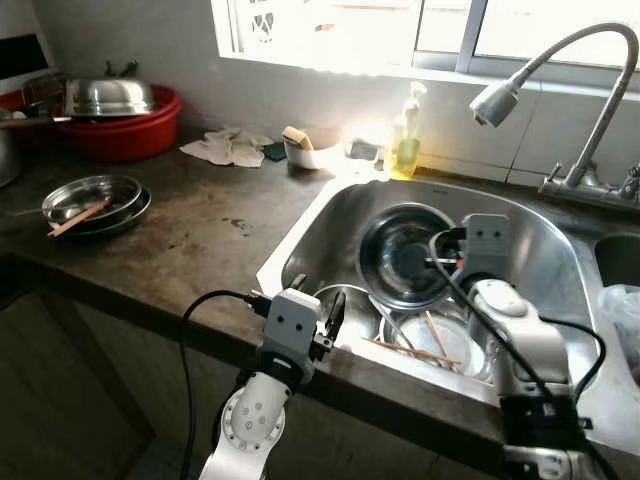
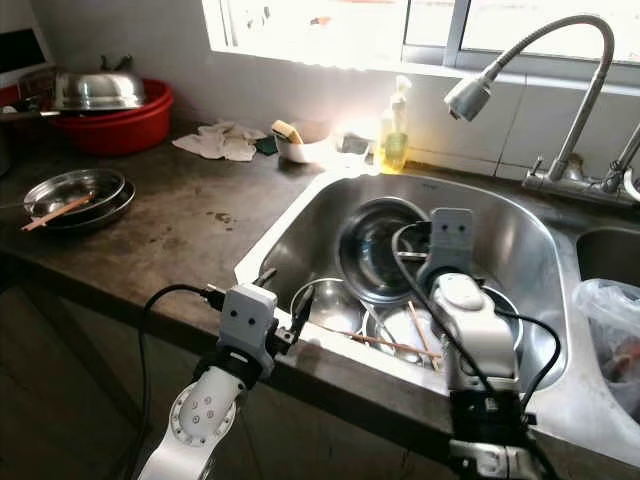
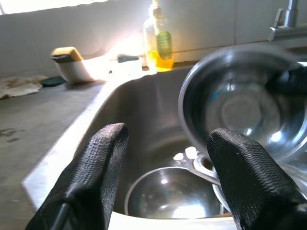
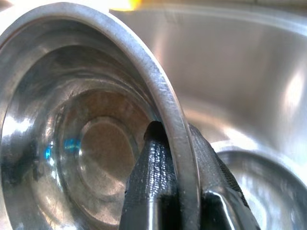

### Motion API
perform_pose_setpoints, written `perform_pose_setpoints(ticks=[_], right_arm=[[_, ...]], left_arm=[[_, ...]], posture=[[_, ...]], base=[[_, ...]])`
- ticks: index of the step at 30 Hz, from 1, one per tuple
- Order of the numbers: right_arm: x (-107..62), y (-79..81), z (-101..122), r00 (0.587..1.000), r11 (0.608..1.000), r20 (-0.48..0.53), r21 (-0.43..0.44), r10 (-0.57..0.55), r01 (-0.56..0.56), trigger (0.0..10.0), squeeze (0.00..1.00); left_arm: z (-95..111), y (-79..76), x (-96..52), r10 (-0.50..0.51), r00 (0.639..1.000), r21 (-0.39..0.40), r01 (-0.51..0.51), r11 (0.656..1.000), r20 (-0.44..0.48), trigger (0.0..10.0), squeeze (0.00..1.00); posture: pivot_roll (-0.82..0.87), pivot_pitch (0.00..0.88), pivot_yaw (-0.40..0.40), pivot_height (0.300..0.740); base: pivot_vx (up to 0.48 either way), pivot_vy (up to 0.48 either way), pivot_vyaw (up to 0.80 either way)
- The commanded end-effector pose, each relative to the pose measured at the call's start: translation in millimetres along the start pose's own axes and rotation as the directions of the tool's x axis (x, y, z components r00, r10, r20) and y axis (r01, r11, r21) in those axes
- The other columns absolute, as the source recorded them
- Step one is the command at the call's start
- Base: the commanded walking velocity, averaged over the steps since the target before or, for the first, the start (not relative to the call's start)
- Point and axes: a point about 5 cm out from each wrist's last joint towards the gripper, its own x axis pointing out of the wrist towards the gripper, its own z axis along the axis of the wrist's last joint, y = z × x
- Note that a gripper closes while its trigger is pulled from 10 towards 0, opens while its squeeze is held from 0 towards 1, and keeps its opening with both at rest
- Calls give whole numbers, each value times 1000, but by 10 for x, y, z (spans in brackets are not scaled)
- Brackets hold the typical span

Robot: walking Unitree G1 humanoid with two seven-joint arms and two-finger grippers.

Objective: Kitchen organization

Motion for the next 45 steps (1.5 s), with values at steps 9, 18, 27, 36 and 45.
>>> perform_pose_setpoints(ticks=[9,18,27,36,45], right_arm=[[250,246,-164,957,973,-176,46,233,-228,10000,0],[296,490,-312,882,922,-282,32,378,-385,10000,451],[300,471,-291,884,913,-241,17,400,-408,10000,1000],[161,330,75,952,952,76,-113,295,-286,10000,0],[-335,240,337,897,972,393,-188,203,-137,10000,0]], left_arm=[[49,-43,-60,5,1000,1,-5,1000,-2,10000,0],[47,-33,-107,16,1000,1,-16,1000,-18,10000,0],[50,-30,-110,17,1000,1,-17,1000,-20,10000,0],[56,-32,-68,18,1000,2,-18,1000,-15,10000,0],[62,-17,-20,16,1000,3,-16,1000,-1,10000,0]], posture=[[199,49,-85,740],[214,68,-91,740],[211,69,-85,740],[203,55,-84,740],[179,34,-66,740]], base=[[0,0,0],[0,0,0],[0,0,0],[0,0,0],[0,0,0]])
